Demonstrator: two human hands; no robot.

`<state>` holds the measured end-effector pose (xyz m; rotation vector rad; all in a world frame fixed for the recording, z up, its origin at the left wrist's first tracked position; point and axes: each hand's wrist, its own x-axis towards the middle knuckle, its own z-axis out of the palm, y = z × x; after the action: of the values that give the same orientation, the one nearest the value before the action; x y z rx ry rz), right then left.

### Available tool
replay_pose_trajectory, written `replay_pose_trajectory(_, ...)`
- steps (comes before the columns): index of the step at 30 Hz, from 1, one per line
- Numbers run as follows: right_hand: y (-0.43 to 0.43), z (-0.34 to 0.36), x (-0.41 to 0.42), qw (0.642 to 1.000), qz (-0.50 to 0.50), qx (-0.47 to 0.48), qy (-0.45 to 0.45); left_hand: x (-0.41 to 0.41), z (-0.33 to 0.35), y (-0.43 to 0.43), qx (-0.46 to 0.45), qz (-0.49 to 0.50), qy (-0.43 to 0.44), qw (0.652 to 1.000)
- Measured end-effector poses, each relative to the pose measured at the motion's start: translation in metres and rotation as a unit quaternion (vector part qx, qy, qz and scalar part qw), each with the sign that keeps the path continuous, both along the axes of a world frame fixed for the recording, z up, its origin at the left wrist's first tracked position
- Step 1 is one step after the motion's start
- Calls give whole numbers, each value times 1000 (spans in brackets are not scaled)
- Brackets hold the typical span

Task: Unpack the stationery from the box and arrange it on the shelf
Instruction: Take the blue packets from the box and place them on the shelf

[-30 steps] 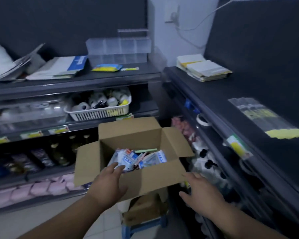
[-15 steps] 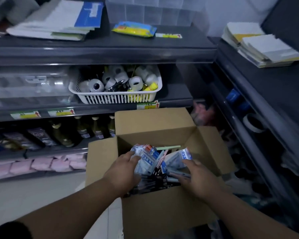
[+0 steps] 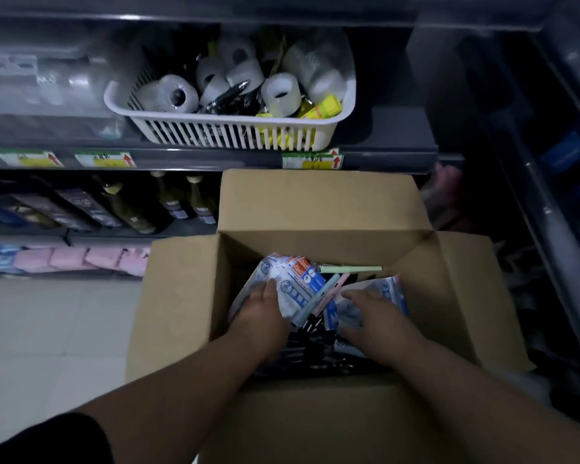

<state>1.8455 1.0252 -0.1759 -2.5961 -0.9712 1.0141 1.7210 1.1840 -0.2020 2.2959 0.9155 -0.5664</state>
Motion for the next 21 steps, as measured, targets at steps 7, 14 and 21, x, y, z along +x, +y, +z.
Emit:
replay_pose_trajectory(7,9,-15,18,998,48,35,36,14,-5,-1,11,45,-12,999)
replay_pose_trajectory(14,7,-19,28,997,64,36,38,20,5,4,16,60,-35,997)
replay_pose_trajectory(21,10,-18,36,990,-14,132,44,19,19,4,-11,102,-148,984)
